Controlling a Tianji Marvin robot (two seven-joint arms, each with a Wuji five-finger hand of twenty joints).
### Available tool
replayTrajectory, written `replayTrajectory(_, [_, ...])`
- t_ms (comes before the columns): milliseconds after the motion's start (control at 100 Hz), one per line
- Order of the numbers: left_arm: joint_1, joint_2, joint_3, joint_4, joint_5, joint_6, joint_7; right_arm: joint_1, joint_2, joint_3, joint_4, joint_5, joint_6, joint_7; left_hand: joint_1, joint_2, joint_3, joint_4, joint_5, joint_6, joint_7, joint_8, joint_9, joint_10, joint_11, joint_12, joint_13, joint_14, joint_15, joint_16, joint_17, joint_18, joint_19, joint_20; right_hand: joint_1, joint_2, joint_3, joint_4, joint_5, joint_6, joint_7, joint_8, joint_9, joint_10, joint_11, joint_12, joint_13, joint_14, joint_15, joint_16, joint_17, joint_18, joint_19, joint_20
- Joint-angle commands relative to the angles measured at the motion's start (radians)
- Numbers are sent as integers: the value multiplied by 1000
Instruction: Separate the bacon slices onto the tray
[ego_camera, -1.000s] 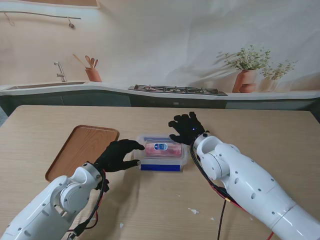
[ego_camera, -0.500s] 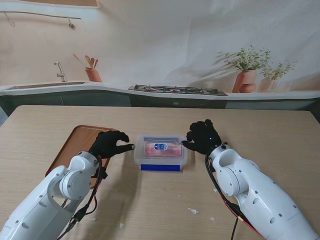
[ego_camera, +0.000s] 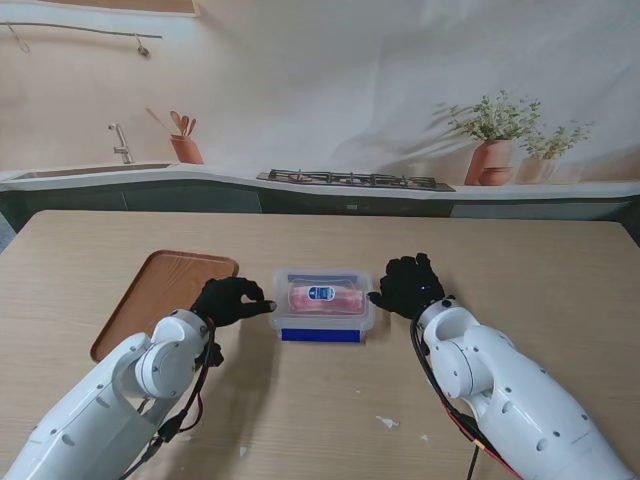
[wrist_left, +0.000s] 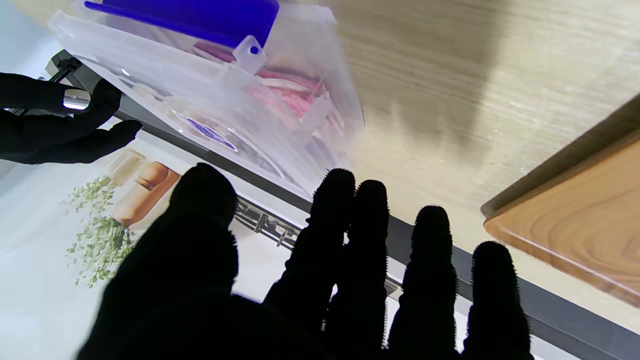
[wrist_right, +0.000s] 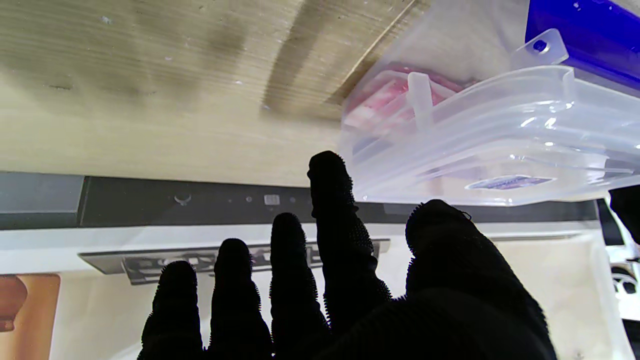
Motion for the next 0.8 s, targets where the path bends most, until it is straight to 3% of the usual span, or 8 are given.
replayTrajectory(0, [-2, -9, 7, 5, -1, 5, -12, -6, -6, -7, -1, 6, 6, 18, 29, 25, 12, 40, 30, -14, -16, -15, 11, 6, 3, -5, 5, 5, 14, 22, -13, 16, 21, 4, 17, 55, -27, 34, 17, 30, 11, 21, 2, 23, -9, 10, -3, 17, 3, 8, -10, 4, -16, 11])
replayTrajectory(330, [-14, -13, 36, 20, -23, 36, -16, 8, -6, -21, 4, 28, 12, 38, 37, 35, 44, 38, 45, -3, -58, -52, 6, 13, -6, -17, 2, 8, 12, 20, -14, 15, 6, -2, 19, 76, -47, 35, 27, 63, -18, 26, 17, 27, -10, 11, 2, 23, 2, 7, -10, 4, -16, 11])
replayTrajectory(440, [-16, -16, 43, 22, -38, 44, -12, 15, -10, -32, 9, 51, 25, 34, 36, 37, 49, 38, 49, -3, -64, -57, 6, 12, -9, -22, 0, 7, 11, 20, -15, 15, -2, -5, 42, 120, -43, 36, 51, 76, -17, 29, 35, 28, -8, 12, 4, 18, 2, 7, -16, -4, -16, 12])
replayTrajectory(460, [-16, -17, 44, 22, -41, 44, -12, 17, -11, -34, 10, 56, 27, 33, 36, 37, 50, 38, 48, -3, -65, -58, 5, 11, -9, -23, -1, 6, 10, 19, -14, 14, -4, -5, 97, 149, -130, 42, 59, 80, -30, 40, 39, 28, -10, 17, 4, 18, 1, 8, -19, -5, -12, 18])
replayTrajectory(480, [-17, -17, 45, 22, -42, 44, -11, 19, -12, -37, 11, 61, 28, 32, 37, 38, 51, 38, 48, -2, -66, -59, 4, 12, -10, -23, -1, 6, 10, 19, -14, 14, -4, -5, 113, 162, -150, 44, 63, 86, -33, 43, 41, 27, -11, 19, 6, 17, 1, 8, -19, -5, -12, 19])
replayTrajectory(660, [-17, -19, 51, 17, -52, 46, -10, 39, -11, -58, 28, 86, 8, 52, 42, 60, 60, 35, 44, -8, -78, -67, -5, 7, -39, -54, -3, 3, -3, 10, -13, 11, -23, -10, 98, 194, -177, 38, 71, 94, -49, 30, 56, 22, -13, 16, 16, 9, -2, 6, -23, -5, -15, 18])
replayTrajectory(790, [-15, -22, 51, 15, -69, 48, -7, 49, -16, -69, 44, 103, 4, 27, 48, 64, 56, 33, 38, -7, -84, -71, -23, 7, -57, -75, -10, 2, -10, 6, -14, 10, -40, -15, 96, 194, -181, 37, 91, 92, -45, 26, 67, 25, -14, 15, 25, 18, -4, 5, -22, -4, -15, 18])
